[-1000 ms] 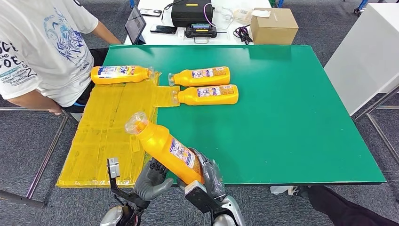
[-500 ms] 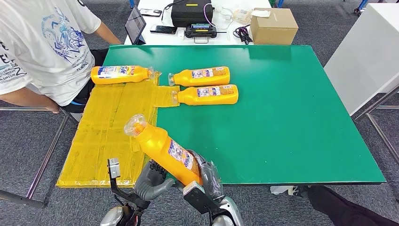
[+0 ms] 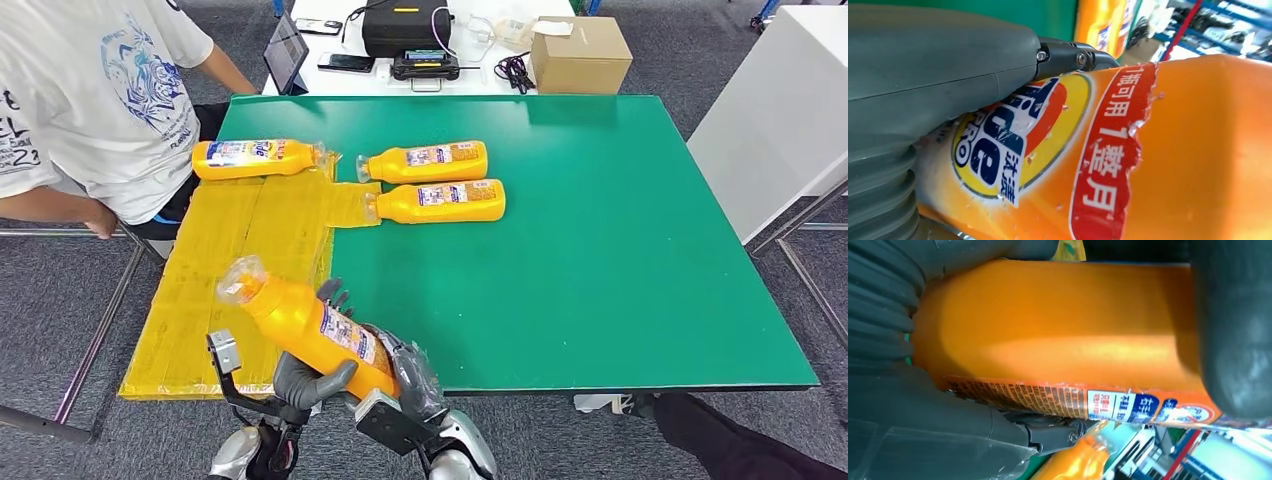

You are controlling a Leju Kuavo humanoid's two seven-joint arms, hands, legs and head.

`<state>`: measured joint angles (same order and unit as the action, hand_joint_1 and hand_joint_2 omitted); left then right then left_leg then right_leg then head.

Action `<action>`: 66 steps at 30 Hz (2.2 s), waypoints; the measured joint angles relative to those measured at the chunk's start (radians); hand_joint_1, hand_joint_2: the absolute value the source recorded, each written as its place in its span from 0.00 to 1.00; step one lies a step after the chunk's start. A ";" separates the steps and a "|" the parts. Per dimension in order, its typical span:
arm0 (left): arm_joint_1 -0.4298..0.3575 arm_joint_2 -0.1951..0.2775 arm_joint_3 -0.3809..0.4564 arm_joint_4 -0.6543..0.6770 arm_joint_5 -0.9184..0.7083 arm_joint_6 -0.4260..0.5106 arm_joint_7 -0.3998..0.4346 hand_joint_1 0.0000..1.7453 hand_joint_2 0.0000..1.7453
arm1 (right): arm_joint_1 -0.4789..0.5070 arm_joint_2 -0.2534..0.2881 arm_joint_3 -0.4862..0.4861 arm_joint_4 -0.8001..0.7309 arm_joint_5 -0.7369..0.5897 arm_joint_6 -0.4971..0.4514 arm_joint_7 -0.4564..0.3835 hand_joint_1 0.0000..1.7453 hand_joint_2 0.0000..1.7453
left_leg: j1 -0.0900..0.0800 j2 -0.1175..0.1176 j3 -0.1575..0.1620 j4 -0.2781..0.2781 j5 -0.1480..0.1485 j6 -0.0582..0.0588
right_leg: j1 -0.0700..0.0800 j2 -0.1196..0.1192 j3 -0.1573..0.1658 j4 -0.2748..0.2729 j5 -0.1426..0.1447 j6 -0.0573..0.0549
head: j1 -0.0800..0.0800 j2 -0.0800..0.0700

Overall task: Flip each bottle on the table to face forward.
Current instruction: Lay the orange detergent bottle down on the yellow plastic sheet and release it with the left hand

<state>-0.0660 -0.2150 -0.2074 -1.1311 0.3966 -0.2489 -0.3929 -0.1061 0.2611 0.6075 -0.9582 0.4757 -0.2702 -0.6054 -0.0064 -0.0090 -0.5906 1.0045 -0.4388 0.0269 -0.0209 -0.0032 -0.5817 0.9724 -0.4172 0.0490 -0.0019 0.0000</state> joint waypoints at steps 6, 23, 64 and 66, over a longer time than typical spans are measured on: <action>0.000 -0.010 0.016 -0.003 -0.005 0.018 -0.010 0.00 1.00 | -0.042 0.014 0.035 0.070 -0.014 0.006 -0.004 1.00 1.00 | 0.000 0.000 0.000 0.000 0.000 0.000 | 0.000 0.001 0.000 0.000 0.000 0.000 | 0.000 0.000; 0.007 -0.006 0.034 -0.002 0.027 -0.065 0.027 1.00 1.00 | -0.082 0.022 0.065 0.148 -0.022 0.006 -0.015 1.00 1.00 | 0.000 0.001 0.000 0.000 0.000 0.000 | 0.000 0.002 -0.001 0.000 0.000 0.000 | 0.000 0.000; -0.075 0.010 0.153 -0.125 -0.315 0.279 -0.148 1.00 1.00 | 0.123 -0.052 -0.024 -0.386 -0.123 0.148 0.047 0.00 0.00 | 0.000 0.000 -0.001 0.000 0.000 0.000 | 0.000 0.002 -0.001 0.000 0.000 0.000 | 0.000 0.000; -0.081 0.011 0.162 -0.132 -0.334 0.300 -0.160 1.00 1.00 | 0.130 -0.055 -0.032 -0.407 -0.134 0.155 0.040 0.00 0.00 | 0.000 0.000 -0.001 0.000 0.000 0.000 | 0.000 0.002 -0.001 0.000 0.000 0.000 | 0.000 0.000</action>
<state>-0.1468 -0.2038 -0.0455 -1.2629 0.0631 0.0515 -0.5533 0.0242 0.2066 0.5753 -1.3651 0.3422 -0.1150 -0.5657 -0.0062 -0.0090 -0.5913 1.0044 -0.4388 0.0269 -0.0208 -0.0013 -0.5825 0.9725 -0.4172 0.0490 -0.0018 0.0000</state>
